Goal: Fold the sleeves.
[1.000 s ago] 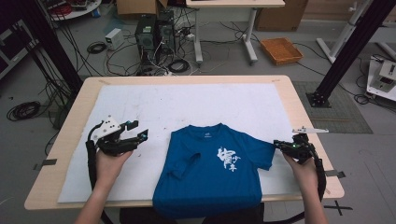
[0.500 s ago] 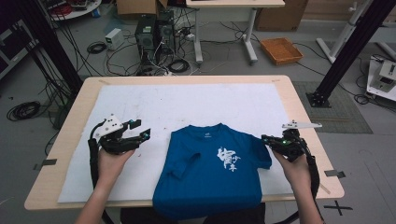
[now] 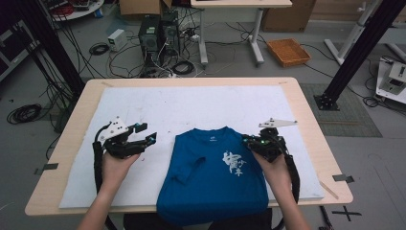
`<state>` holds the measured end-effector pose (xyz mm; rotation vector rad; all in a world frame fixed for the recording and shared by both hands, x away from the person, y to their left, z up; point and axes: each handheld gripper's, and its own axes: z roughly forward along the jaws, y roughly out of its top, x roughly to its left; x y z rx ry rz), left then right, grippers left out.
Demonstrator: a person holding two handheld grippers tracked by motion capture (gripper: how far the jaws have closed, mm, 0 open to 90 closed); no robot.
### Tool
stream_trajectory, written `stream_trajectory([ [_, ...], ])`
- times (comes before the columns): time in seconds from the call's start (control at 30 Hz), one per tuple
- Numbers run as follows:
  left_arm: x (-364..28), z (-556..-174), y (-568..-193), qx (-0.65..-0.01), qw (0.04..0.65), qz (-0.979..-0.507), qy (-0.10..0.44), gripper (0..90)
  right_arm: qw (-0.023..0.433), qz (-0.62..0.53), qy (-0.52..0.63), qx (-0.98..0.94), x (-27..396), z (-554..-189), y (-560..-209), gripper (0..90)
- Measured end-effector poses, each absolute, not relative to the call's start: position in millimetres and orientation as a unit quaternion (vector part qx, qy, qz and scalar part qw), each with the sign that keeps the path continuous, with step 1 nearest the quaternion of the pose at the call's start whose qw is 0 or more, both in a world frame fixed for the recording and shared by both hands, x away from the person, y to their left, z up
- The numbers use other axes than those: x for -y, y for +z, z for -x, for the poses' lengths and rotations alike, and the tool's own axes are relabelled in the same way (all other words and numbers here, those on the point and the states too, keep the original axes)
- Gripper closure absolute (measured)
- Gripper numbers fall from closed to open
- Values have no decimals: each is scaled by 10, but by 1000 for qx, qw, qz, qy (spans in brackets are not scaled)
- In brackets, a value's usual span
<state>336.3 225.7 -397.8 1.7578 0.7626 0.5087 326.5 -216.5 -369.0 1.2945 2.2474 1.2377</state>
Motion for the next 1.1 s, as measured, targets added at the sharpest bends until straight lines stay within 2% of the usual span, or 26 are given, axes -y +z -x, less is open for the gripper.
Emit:
stream_trajectory([
  [0.17,-2238,-3363,-3981,-319,546,-745,213,431,128,-438,420,-784,1916,-3351,-3794,890],
  [0.23,-2235,-3364,-3984,-319,546,-745,212,431,124,-433,418,-789,1843,-3381,-3836,865],
  [0.37,-2228,-3362,-3991,-318,545,-747,210,431,122,-427,422,-790,1823,-3410,-3860,759],
  [0.53,-2211,-3351,-3987,-316,546,-747,209,431,131,-417,452,-778,2039,-3397,-3819,675],
  [0.7,-2185,-3347,-3970,-320,546,-746,206,430,148,-419,481,-755,2376,-3389,-3765,494],
  [0.73,-2185,-3347,-3970,-320,546,-746,206,426,148,-419,481,-755,2376,-3389,-3765,494],
  [0.83,-2167,-3351,-3976,-322,541,-749,207,423,167,-433,496,-734,2639,-3386,-3739,407],
  [1.1,-2146,-3371,-4019,-330,535,-749,209,406,187,-463,503,-705,2972,-3378,-3786,368],
])
